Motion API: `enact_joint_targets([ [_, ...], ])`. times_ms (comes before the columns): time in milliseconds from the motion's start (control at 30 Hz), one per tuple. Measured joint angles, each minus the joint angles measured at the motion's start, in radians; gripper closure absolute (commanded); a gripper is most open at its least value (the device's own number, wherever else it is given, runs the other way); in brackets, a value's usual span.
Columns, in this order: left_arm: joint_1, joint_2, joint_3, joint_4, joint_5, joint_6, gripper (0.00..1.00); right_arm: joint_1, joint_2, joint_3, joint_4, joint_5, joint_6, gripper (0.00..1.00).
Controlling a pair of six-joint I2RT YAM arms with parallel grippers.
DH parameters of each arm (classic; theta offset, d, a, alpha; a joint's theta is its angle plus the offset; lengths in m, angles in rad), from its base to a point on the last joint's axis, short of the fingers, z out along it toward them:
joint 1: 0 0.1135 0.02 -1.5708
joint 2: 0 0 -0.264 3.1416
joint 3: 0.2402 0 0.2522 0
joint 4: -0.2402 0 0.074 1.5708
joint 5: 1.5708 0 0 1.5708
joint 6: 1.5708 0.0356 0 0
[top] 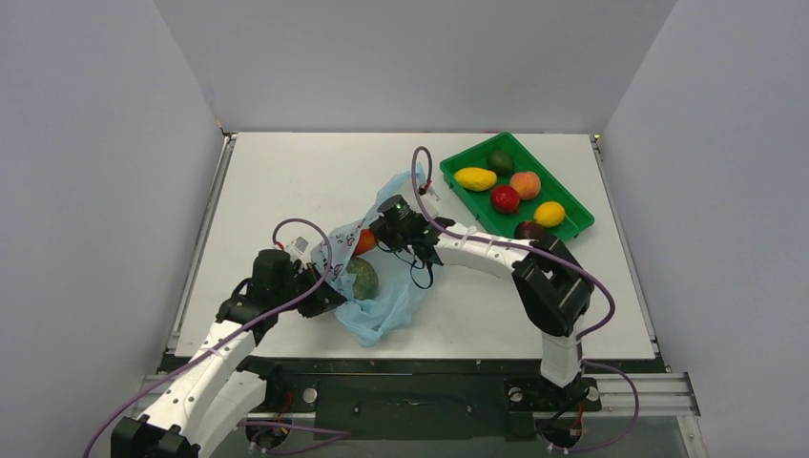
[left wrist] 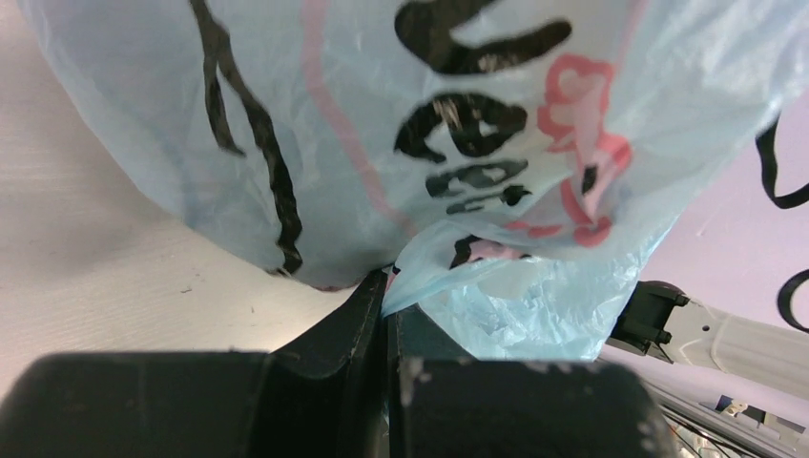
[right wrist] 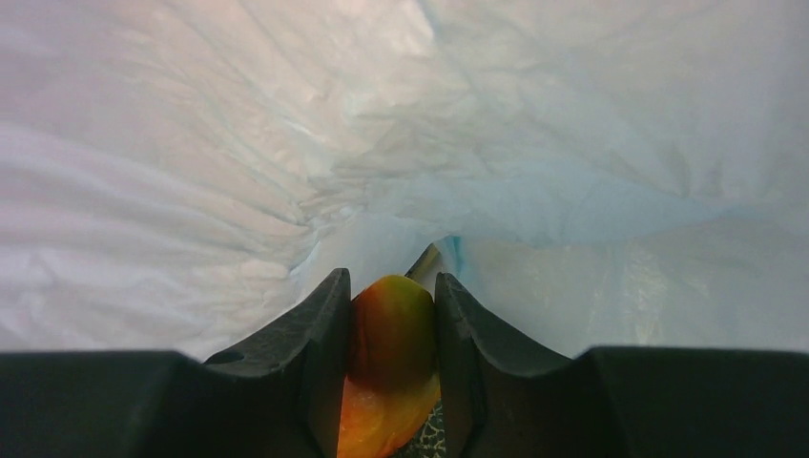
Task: Take the fake fruits out of the plastic bag
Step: Take out the fake fruit from the plastic bag, then place the fake fruit in the bin.
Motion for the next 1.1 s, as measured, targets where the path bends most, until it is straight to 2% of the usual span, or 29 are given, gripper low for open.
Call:
enact_joint_targets([
  [167, -0.002, 0.003, 0.000, -0.001, 0.001, 0.000, 1.00, -0.012, -0.053, -0.123, 0.185, -0.100, -0.064, 1.00],
  [333, -0.002, 0.001, 0.000, -0.001, -0.007, 0.000, 1.00, -0.027, -0.111, -0.187, 0.260, -0.172, -0.124, 1.00],
  [800, -0.002, -0.044, 0.004, -0.002, -0.063, 0.000, 1.00, -0.044, -0.358, -0.336, 0.241, -0.182, -0.289, 1.00],
  [1100, -0.002, -0.045, 0.004, -0.002, -0.067, -0.001, 1.00, -0.058, -0.429, -0.340, 0.185, -0.227, -0.326, 1.00],
])
